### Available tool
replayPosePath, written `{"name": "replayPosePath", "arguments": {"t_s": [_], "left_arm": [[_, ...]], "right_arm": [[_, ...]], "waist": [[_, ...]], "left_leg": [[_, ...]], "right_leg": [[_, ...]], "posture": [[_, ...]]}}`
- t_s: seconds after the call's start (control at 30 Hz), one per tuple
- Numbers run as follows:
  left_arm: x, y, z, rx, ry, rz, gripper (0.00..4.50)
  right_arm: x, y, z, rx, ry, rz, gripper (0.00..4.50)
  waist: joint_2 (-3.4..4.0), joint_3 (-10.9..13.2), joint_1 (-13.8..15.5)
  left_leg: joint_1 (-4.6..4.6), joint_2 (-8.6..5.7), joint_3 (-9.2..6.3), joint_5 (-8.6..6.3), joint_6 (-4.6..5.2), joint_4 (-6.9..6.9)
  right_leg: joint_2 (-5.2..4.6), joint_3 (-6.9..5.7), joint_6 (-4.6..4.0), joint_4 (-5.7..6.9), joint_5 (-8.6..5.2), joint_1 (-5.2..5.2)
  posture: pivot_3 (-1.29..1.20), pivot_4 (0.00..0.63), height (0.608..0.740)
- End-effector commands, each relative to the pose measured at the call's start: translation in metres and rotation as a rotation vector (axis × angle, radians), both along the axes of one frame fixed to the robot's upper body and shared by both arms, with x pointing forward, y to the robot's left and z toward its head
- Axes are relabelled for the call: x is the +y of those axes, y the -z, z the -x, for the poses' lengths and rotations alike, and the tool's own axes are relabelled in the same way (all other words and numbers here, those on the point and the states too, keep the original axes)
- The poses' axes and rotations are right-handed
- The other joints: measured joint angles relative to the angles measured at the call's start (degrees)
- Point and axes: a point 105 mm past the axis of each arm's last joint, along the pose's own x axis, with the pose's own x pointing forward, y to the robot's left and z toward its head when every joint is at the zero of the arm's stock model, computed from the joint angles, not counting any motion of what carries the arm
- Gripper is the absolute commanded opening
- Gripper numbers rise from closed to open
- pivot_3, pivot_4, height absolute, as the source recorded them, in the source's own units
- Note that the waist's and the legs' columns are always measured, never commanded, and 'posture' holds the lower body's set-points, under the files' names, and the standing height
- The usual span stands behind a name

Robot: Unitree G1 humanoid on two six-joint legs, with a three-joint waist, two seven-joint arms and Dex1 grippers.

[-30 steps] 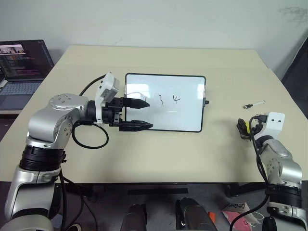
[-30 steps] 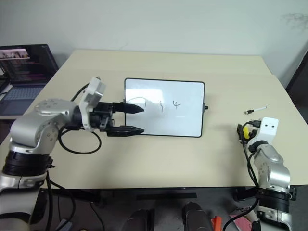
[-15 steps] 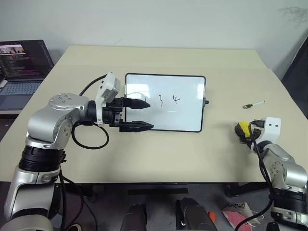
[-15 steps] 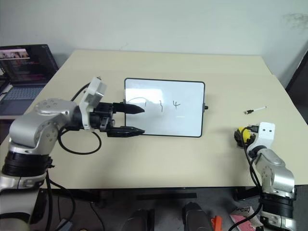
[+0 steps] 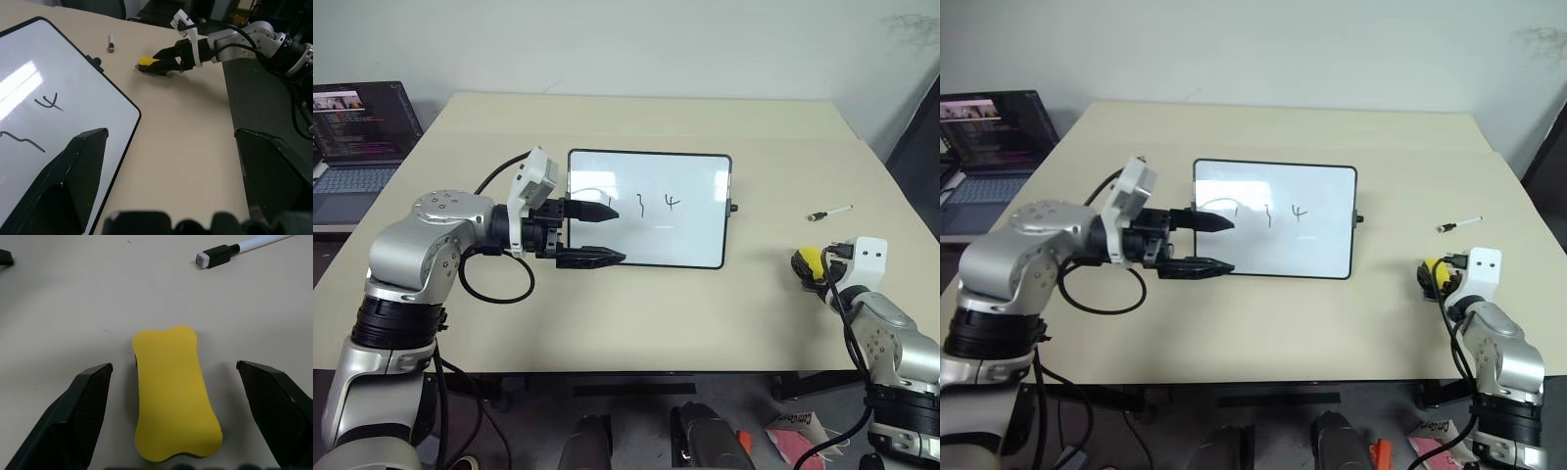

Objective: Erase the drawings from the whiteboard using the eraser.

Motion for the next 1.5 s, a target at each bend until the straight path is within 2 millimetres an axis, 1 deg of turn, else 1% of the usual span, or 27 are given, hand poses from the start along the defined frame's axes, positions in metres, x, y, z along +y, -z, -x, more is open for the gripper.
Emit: {"name": "replayPosePath", "arguments": {"t_s": [0.03, 0.1, 0.2, 0.23, 0.3, 0.37, 0.4, 0.43, 0.47, 0.73, 0.87, 0.9, 0.97, 1.07, 1.13, 1.2, 1.3, 1.4, 1.5], "left_arm": [[0.000, -0.014, 0.003, -0.060, 0.008, -0.005, 4.50], [0.000, -0.014, 0.003, -0.060, 0.007, -0.006, 4.50], [0.001, -0.014, 0.003, -0.059, 0.006, -0.006, 4.50], [0.001, -0.014, 0.003, -0.059, 0.006, -0.006, 4.50], [0.001, -0.014, 0.003, -0.059, 0.006, -0.006, 4.50], [0.000, -0.014, 0.003, -0.059, 0.005, -0.006, 4.50], [0.000, -0.014, 0.003, -0.059, 0.006, -0.006, 4.50], [0.000, -0.014, 0.003, -0.058, 0.006, -0.005, 4.50], [0.000, -0.014, 0.003, -0.058, 0.006, -0.005, 4.50], [0.002, -0.012, 0.002, -0.050, -0.009, -0.001, 4.50], [0.007, -0.009, 0.000, -0.044, -0.044, -0.011, 4.50], [0.010, -0.008, -0.001, -0.044, -0.062, -0.015, 4.50], [0.017, -0.006, -0.008, -0.060, -0.141, -0.017, 4.50], [0.024, -0.005, -0.012, -0.060, -0.210, 0.000, 4.50], [0.029, -0.003, -0.009, -0.045, -0.245, 0.017, 4.50], [0.035, 0.000, -0.007, -0.039, -0.281, 0.014, 4.50], [0.049, 0.004, -0.014, -0.037, -0.382, 0.009, 4.50], [0.059, 0.005, -0.020, -0.041, -0.456, 0.008, 4.50], [0.065, 0.008, -0.024, -0.035, -0.502, 0.004, 4.50]], "right_arm": [[-0.006, -0.015, -0.002, -0.045, 0.001, 0.007, 4.46], [-0.005, -0.014, -0.002, -0.039, -0.006, 0.009, 4.46], [-0.005, -0.014, -0.003, -0.033, -0.013, 0.010, 3.86], [-0.005, -0.013, -0.003, -0.030, -0.014, 0.010, 3.55], [-0.004, -0.013, -0.004, -0.026, -0.017, 0.007, 2.77], [-0.004, -0.013, -0.005, -0.024, -0.019, 0.007, 2.13], [-0.003, -0.012, -0.005, -0.022, -0.020, 0.008, 1.72], [-0.003, -0.012, -0.005, -0.021, -0.022, 0.008, 1.42], [-0.002, -0.012, -0.006, -0.020, -0.023, 0.009, 1.28], [0.000, -0.011, -0.006, -0.016, -0.027, 0.013, 1.28], [0.003, -0.016, -0.004, -0.037, -0.034, 0.018, 1.28], [0.005, -0.019, -0.003, -0.049, -0.040, 0.026, 1.28], [0.014, -0.034, 0.003, -0.102, -0.090, 0.093, 1.28], [0.023, -0.045, 0.011, -0.142, -0.123, 0.137, 1.28], [0.036, -0.055, 0.021, -0.176, -0.173, 0.170, 1.28], [0.054, -0.066, 0.030, -0.225, -0.246, 0.174, 1.28], [0.088, -0.081, 0.044, -0.291, -0.388, 0.135, 1.28], [0.119, -0.083, 0.057, -0.294, -0.521, 0.153, 1.28], [0.142, -0.084, 0.059, -0.306, -0.597, 0.169, 1.28]], "waist": [[0.00, 0.0, 0.0], [0.00, 0.0, 0.0], [0.00, 0.0, 0.0], [0.00, 0.0, 0.0], [0.00, 0.0, 0.0], [0.00, 0.0, 0.0], [0.00, 0.0, 0.0], [0.00, 0.0, 0.0], [0.00, 0.0, 0.0], [0.00, 0.0, 0.0], [0.00, 0.0, 0.0], [0.00, 0.0, 0.0], [0.03, 0.0, 0.0], [0.05, 0.0, 0.0], [0.06, 0.0, 0.0], [0.06, 0.0, 0.0], [0.06, 0.0, 0.0], [0.05, 0.0, 0.1], [0.05, 0.0, 0.1]], "left_leg": [[0.00, 0.00, 0.00, 0.00, 0.00, 0.00], [0.00, 0.00, 0.00, 0.00, 0.00, 0.00], [0.00, 0.00, 0.00, 0.00, 0.00, 0.00], [0.00, -0.01, 0.00, 0.00, 0.00, 0.01], [0.00, 0.00, 0.00, 0.00, 0.00, 0.01], [0.00, 0.00, 0.00, 0.00, 0.00, 0.01], [0.00, 0.00, 0.00, 0.00, 0.00, 0.01], [0.00, 0.00, 0.00, 0.00, 0.00, 0.01], [0.00, -0.01, 0.00, 0.00, 0.00, 0.01], [0.00, -0.01, 0.00, 0.00, 0.00, 0.02], [0.01, 0.00, 0.00, 0.00, 0.00, 0.02], [0.01, 0.00, 0.00, 0.00, 0.00, 0.02], [0.00, 0.00, 0.00, 0.00, 0.00, 0.02], [-0.01, 0.01, -0.02, 0.00, 0.00, 0.00], [-0.01, 0.00, -0.01, 0.00, 0.00, 0.02], [-0.01, 0.01, -0.02, 0.00, 0.00, 0.02], [0.00, 0.02, -0.04, 0.00, 0.00, 0.02], [0.01, 0.02, -0.09, 0.00, 0.00, 0.16], [0.03, 0.01, -0.07, 0.00, 0.00, 0.25]], "right_leg": [[0.00, 0.00, 0.00, 0.00, 0.00, 0.00], [0.00, 0.00, 0.00, 0.01, 0.00, 0.00], [0.00, 0.00, 0.00, 0.00, 0.00, 0.00], [0.00, 0.01, 0.00, 0.00, 0.00, 0.00], [0.00, 0.00, 0.00, 0.01, 0.00, 0.00], [0.00, 0.00, 0.00, 0.01, 0.00, 0.00], [0.00, 0.00, 0.00, 0.01, 0.00, 0.00], [0.00, 0.00, 0.00, 0.01, 0.00, 0.00], [0.00, 0.01, 0.01, 0.01, 0.00, 0.00], [0.00, 0.00, 0.01, 0.01, 0.01, 0.01], [0.00, 0.00, 0.01, 0.03, 0.01, 0.01], [0.00, 0.00, 0.01, 0.02, 0.01, 0.01], [0.00, 0.00, 0.01, 0.02, 0.01, 0.00], [0.00, 0.00, 0.01, 0.02, 0.00, -0.01], [0.00, 0.00, 0.01, 0.01, 0.00, 0.00], [-0.01, -0.01, 0.01, 0.02, 0.00, 0.00], [0.00, -0.02, 0.01, 0.03, 0.00, 0.00], [0.00, -0.06, 0.02, 0.12, 0.00, 0.03], [0.00, -0.04, 0.04, 0.14, 0.02, 0.06]], "posture": [[0.00, 0.150, 0.740], [0.00, 0.150, 0.740], [0.00, 0.150, 0.740], [0.00, 0.150, 0.740], [0.00, 0.150, 0.740], [0.00, 0.150, 0.740], [0.00, 0.150, 0.740], [0.00, 0.150, 0.740], [0.00, 0.150, 0.740], [0.00, 0.150, 0.740], [0.00, 0.150, 0.740], [0.00, 0.150, 0.740], [0.00, 0.150, 0.740], [0.00, 0.150, 0.740], [0.00, 0.150, 0.740], [0.00, 0.150, 0.740], [0.00, 0.150, 0.740], [0.00, 0.150, 0.740], [0.00, 0.150, 0.740]]}}
